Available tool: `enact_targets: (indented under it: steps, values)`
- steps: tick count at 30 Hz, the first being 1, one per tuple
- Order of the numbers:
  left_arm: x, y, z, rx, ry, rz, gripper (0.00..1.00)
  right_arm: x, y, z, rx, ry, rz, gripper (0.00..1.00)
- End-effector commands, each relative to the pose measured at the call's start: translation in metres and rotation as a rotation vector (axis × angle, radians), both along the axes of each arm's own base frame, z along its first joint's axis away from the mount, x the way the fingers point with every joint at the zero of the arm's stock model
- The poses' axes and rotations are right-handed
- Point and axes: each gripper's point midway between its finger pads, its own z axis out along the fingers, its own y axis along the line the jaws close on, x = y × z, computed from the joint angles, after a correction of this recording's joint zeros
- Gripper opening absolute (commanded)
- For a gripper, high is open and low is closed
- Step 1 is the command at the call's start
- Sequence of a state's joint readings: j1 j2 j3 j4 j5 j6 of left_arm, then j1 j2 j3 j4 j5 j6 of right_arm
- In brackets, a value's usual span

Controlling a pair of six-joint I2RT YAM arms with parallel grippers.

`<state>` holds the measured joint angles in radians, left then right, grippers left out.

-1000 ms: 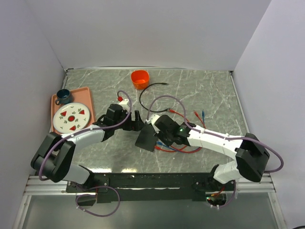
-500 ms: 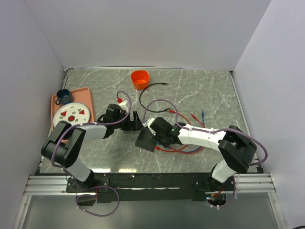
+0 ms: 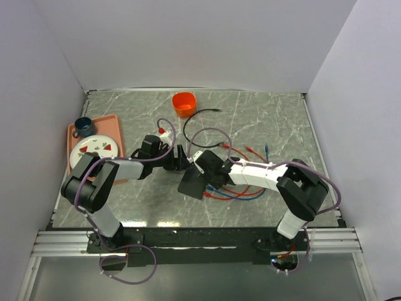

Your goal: Insert the plug into the switch port

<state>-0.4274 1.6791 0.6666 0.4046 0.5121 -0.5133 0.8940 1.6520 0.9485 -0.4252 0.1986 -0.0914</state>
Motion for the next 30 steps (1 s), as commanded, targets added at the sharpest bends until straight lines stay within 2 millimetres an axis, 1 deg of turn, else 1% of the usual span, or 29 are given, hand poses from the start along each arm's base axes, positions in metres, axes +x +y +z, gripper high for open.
enact_targets:
  steps: [1,8,14,22,30]
  values:
    - [-0.003,-0.004,-0.005,-0.011,0.029,-0.027,0.84,0.025,0.013,0.017,0.056,-0.074,-0.032,0.0]
    - [-0.004,-0.005,-0.009,-0.017,0.042,-0.032,0.83,0.022,0.02,0.016,0.092,-0.059,-0.021,0.0]
    - [-0.002,-0.008,-0.009,-0.03,0.049,-0.031,0.82,0.018,0.021,0.01,0.087,-0.036,-0.016,0.0]
    - [-0.001,-0.01,-0.008,-0.043,0.054,-0.035,0.81,0.017,0.032,0.013,0.109,-0.03,0.004,0.0]
    - [0.001,-0.011,-0.008,-0.05,0.06,-0.019,0.81,0.015,0.032,0.011,0.094,-0.025,0.007,0.0]
